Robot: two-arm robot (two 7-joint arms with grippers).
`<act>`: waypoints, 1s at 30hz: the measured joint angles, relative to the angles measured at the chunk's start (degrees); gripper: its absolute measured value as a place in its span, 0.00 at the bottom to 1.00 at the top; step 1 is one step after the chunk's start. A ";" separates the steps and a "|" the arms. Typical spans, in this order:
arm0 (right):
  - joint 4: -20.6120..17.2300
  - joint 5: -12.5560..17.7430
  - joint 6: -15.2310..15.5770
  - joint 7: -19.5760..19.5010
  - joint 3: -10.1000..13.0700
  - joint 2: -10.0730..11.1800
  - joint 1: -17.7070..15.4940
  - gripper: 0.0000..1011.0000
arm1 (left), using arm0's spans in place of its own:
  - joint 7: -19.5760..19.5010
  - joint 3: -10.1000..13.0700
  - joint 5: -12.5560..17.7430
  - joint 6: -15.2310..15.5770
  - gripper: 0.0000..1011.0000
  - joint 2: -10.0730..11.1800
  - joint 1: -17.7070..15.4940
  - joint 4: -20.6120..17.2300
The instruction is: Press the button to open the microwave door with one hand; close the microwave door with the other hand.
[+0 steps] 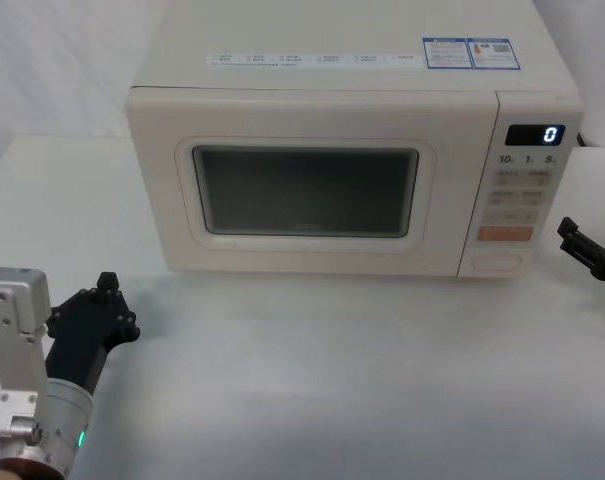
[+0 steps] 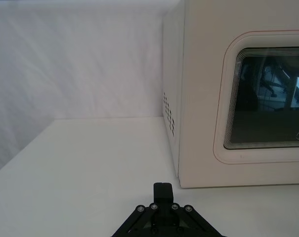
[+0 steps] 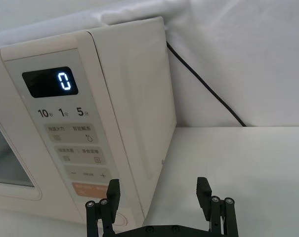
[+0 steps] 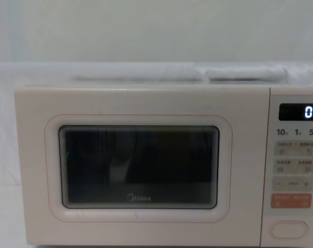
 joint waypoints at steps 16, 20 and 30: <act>0.00 0.00 0.00 0.00 0.00 0.00 0.00 0.99 | 0.00 -0.04 -0.10 0.10 0.36 0.00 0.03 -0.09; 0.00 0.00 0.00 0.00 0.00 0.00 0.00 0.99 | 0.00 -0.03 -0.12 0.10 0.48 -0.01 0.03 -0.09; 0.00 0.00 0.00 0.00 0.00 0.00 0.00 0.99 | 0.00 -0.03 -0.13 0.10 0.79 -0.01 0.03 -0.09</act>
